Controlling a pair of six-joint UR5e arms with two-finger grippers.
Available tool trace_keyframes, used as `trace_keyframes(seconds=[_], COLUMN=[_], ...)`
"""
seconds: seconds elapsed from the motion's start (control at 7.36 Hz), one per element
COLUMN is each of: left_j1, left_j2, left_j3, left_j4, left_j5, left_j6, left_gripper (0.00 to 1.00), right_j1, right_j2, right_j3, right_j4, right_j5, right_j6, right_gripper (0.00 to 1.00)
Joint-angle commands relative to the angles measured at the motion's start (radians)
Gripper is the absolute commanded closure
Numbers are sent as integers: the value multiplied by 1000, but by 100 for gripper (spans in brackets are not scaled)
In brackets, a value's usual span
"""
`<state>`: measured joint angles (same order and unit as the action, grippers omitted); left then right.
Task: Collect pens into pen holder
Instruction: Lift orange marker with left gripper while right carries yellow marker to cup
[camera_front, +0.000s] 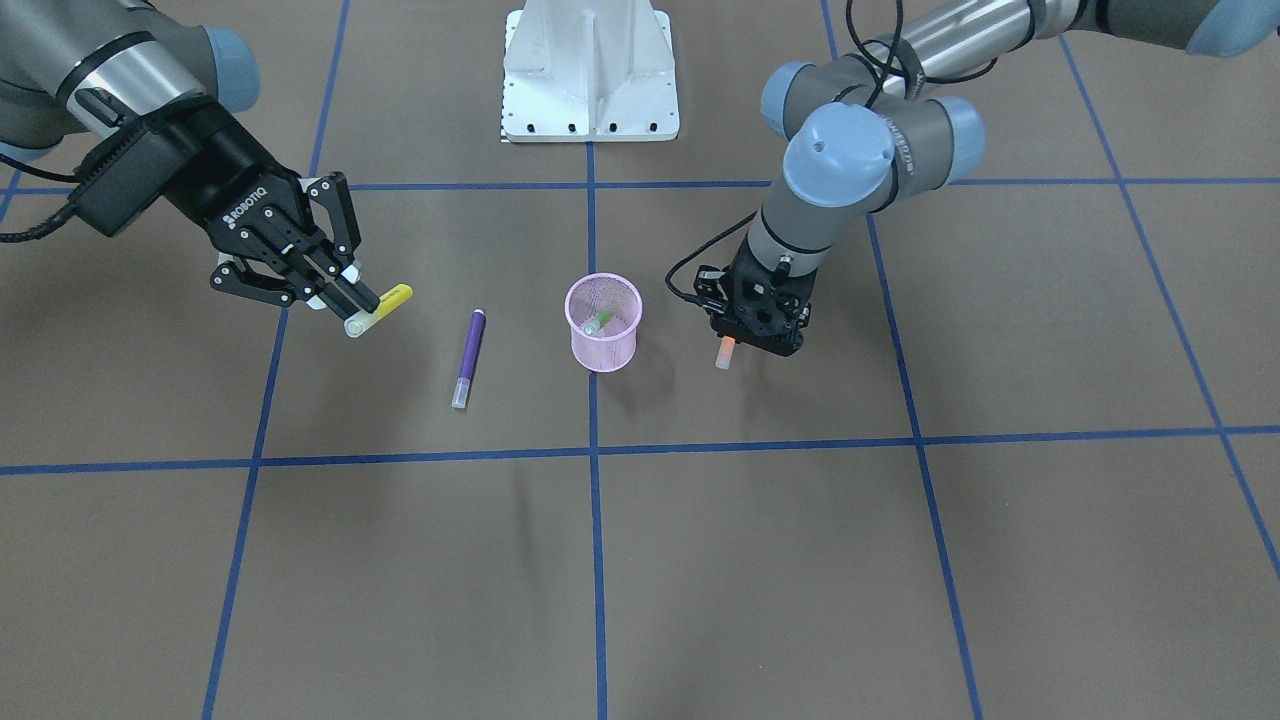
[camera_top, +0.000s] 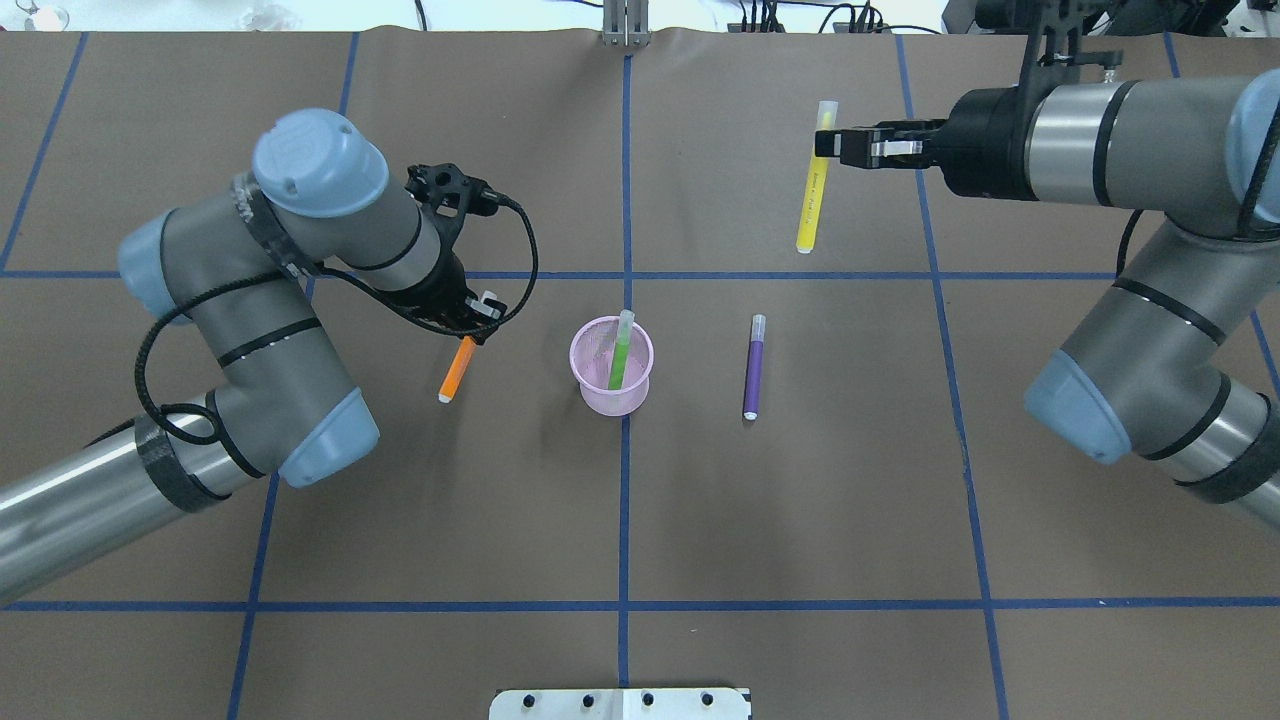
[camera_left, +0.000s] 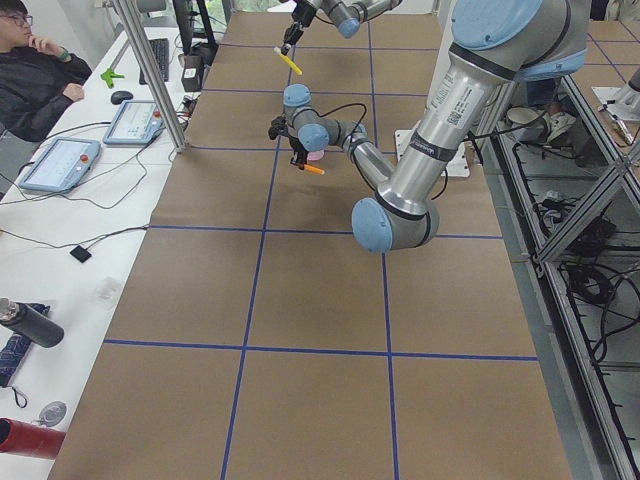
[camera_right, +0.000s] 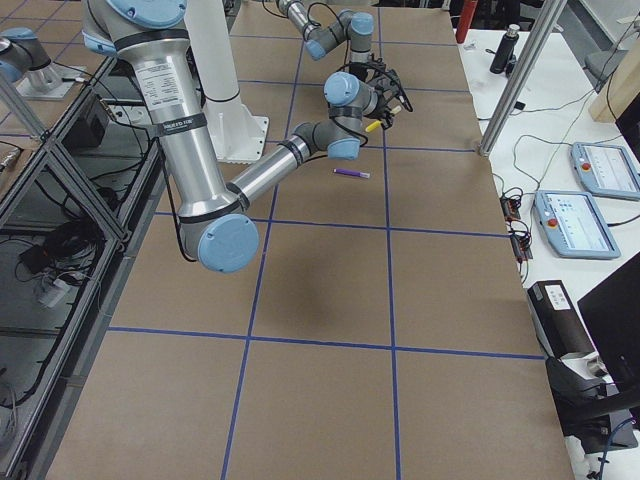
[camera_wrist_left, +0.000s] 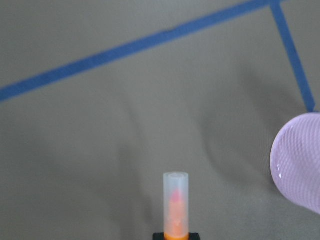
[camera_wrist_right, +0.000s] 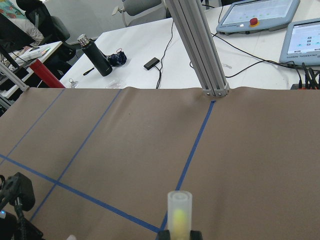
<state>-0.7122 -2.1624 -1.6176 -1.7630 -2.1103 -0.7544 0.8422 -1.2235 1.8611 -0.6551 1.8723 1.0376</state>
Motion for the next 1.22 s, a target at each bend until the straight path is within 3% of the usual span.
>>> trace_keyframes(seconds=[0.0, 0.27, 0.68, 1.09], left_j1=[-90, -137, -138, -138], left_j2=[12, 12, 27, 27], left_j3=[-14, -13, -13, -8], left_j4=[-6, -3, -10, -10], left_j5=[-51, -97, -99, -99], left_j6=[33, 70, 73, 73], left_gripper=[100, 100, 100, 100], right_j1=[-131, -335, -391, -434], right_j2=[70, 123, 179, 179], right_j3=[-3, -13, -126, -167], right_j4=[-9, -26, -26, -26], right_j5=[-196, -519, -599, -628], right_j6=[15, 9, -14, -37], right_gripper=[100, 100, 100, 100])
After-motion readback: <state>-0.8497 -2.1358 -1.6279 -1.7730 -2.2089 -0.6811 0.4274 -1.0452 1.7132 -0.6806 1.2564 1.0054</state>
